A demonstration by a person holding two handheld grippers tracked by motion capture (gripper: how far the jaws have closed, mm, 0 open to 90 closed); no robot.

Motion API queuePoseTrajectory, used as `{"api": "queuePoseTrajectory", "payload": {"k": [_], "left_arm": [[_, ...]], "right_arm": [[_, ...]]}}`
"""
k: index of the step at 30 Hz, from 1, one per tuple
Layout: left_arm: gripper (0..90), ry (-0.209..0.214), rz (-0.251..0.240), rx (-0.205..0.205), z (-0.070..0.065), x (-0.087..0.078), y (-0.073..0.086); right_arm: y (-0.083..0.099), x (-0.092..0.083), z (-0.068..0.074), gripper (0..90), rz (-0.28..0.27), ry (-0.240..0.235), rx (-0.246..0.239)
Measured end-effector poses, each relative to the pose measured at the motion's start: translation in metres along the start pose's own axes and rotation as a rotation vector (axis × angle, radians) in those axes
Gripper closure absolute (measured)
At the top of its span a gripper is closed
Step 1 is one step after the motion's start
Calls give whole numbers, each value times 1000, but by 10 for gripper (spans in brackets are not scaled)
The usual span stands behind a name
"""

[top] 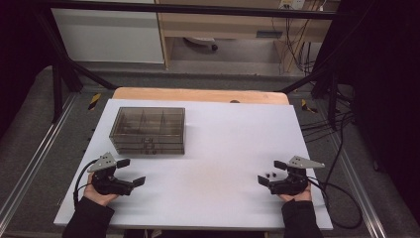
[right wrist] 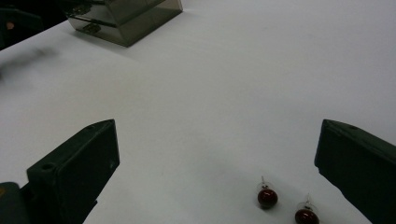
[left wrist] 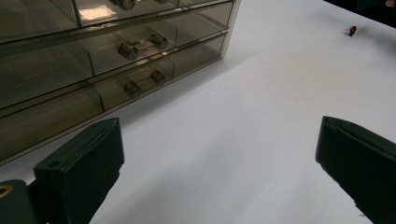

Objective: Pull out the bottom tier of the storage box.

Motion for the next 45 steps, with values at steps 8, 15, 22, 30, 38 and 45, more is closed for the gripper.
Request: {"api": "queuePoseTrajectory", "payload": {"k": [8, 15, 22, 30, 38, 45], "left_arm": [[12, 0, 1, 2, 0, 0, -1], [13, 3, 8, 10, -1, 0, -3], [14, -6, 21, 32, -1, 0, -5], [15, -12, 40, 64, -2, 0, -7], [18, -17, 77, 109, -3, 1, -7], [19, -27, 117, 151, -3, 2, -6]], "right_arm": [[0, 0, -1, 3, 2, 3, -2], [0, 0, -2, 3, 0, 6, -3], [0, -1, -2, 4, -5, 4, -1], [0, -1, -2, 4, -3, 6, -2], [1, 0, -2, 4, 4, 13, -6], [1, 1, -2, 4, 8, 13, -6]]}}
Point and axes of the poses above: each handheld gripper's, and its own axes: x roughly forward along the jaws, y roughly out of its underside, z roughly to its left, the point moved 8 cm from there along x, roughly forward along the jaws, and after that the axes turned 5 degrees about y, right-handed, at the moved point
